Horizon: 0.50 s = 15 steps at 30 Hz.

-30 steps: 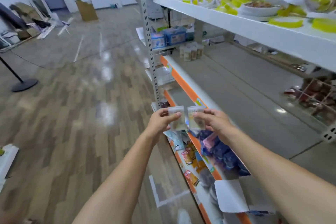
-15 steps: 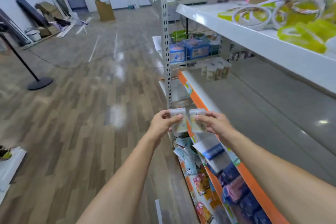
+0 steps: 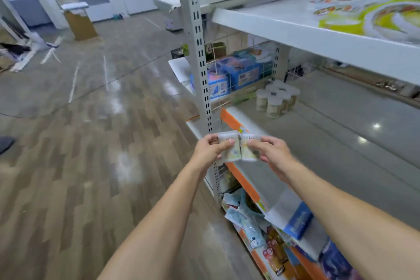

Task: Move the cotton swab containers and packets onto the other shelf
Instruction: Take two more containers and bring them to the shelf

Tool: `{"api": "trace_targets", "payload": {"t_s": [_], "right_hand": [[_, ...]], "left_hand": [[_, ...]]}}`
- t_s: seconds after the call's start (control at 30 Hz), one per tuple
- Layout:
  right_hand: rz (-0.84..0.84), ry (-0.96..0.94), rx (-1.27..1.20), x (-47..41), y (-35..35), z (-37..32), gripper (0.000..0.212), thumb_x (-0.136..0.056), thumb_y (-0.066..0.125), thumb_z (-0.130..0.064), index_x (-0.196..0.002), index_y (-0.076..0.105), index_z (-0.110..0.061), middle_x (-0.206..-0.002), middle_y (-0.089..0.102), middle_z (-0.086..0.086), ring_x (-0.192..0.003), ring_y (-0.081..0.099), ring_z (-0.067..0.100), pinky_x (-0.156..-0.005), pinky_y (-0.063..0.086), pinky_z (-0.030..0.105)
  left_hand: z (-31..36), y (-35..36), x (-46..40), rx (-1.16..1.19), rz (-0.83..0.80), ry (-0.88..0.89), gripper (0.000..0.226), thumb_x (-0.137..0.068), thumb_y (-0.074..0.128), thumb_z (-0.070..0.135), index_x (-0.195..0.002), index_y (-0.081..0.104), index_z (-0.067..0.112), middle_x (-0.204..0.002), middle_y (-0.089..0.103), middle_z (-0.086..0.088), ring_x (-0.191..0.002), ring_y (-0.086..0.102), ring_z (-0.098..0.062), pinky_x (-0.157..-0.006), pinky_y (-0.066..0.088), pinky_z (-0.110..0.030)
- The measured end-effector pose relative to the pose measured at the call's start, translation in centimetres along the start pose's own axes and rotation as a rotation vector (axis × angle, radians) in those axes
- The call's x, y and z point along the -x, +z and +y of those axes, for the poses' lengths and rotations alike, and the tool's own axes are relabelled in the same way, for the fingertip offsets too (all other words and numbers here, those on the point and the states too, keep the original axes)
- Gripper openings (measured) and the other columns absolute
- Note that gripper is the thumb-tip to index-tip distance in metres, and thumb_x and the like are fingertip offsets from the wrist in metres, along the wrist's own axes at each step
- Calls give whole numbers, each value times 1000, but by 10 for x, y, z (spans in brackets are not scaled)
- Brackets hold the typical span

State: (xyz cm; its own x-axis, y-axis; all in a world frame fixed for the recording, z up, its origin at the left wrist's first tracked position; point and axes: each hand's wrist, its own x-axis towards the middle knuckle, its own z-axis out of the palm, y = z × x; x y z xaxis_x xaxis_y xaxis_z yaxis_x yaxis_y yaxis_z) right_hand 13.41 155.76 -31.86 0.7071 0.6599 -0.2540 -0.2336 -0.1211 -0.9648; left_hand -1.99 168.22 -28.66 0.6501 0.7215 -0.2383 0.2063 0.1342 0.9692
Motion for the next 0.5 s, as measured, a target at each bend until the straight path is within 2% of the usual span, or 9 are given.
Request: {"api": "trace_targets", "payload": {"t_s": [0.07,0.13,0.2,0.3,0.33,0.37,0.43,0.5], "right_hand": [[89,-7,-30,-14,11,-3,31,-56,89,-38,-82,78,-26,-75,77,-10,-58,67,2,-54,51,19],[174,-9,-34,-28,18,-4,48,-56,89,-38,-96,75,-15,-85,77,0,-53,60,2,-47,43,18],[269,-11,-56,-41,19,-6,46,-63,89,-31,-102,72,-11,-91,77,7,-53,62,4,-50,46,21],[415,-41,-20,-58,16,-13,43,-72,88,-25,-108,69,-11,-96,74,5,-73,69,10,-63,52,23],[462,-62,11,-64,14,-15,41,-73,87,-23,-108,68,-11,-96,73,3,-77,68,11,-66,51,21],[508,-81,39,-71,11,-17,37,-74,87,-22,-105,68,-12,-94,72,2,-76,66,10,-65,50,18],[585,-98,104,-83,5,-19,30,-72,87,-20,-94,68,-18,-88,71,0,-72,64,8,-62,46,12],[628,-99,175,-95,2,-22,30,-71,86,-20,-94,68,-18,-86,72,-3,-71,64,7,-53,43,6]], "left_hand": [[7,-6,-23,-24,-38,26,40,-78,85,21,-112,67,11,-89,75,8,-70,71,1,-54,49,-12],[13,-10,-46,-55,-65,57,35,-79,83,14,-110,67,7,-77,75,13,-62,67,6,-47,44,-7],[20,-9,-69,-75,-91,80,36,-81,81,9,-113,65,6,-84,77,10,-75,71,2,-57,50,-7],[28,-3,-100,-86,-129,117,57,-82,80,11,-132,54,5,-121,67,-8,-109,67,-17,-82,57,-18],[29,0,-110,-102,-143,139,61,-82,80,13,-136,51,7,-126,63,-8,-112,64,-17,-87,56,-20],[29,4,-121,-115,-155,161,61,-83,79,15,-136,50,9,-128,60,-6,-111,63,-13,-86,55,-17],[29,12,-140,-130,-164,214,50,-85,78,18,-129,52,19,-126,59,-1,-108,61,-6,-76,53,-9],[29,21,-158,-149,-176,257,42,-87,76,18,-121,54,24,-127,61,-1,-114,61,-11,-90,54,-20]]}}
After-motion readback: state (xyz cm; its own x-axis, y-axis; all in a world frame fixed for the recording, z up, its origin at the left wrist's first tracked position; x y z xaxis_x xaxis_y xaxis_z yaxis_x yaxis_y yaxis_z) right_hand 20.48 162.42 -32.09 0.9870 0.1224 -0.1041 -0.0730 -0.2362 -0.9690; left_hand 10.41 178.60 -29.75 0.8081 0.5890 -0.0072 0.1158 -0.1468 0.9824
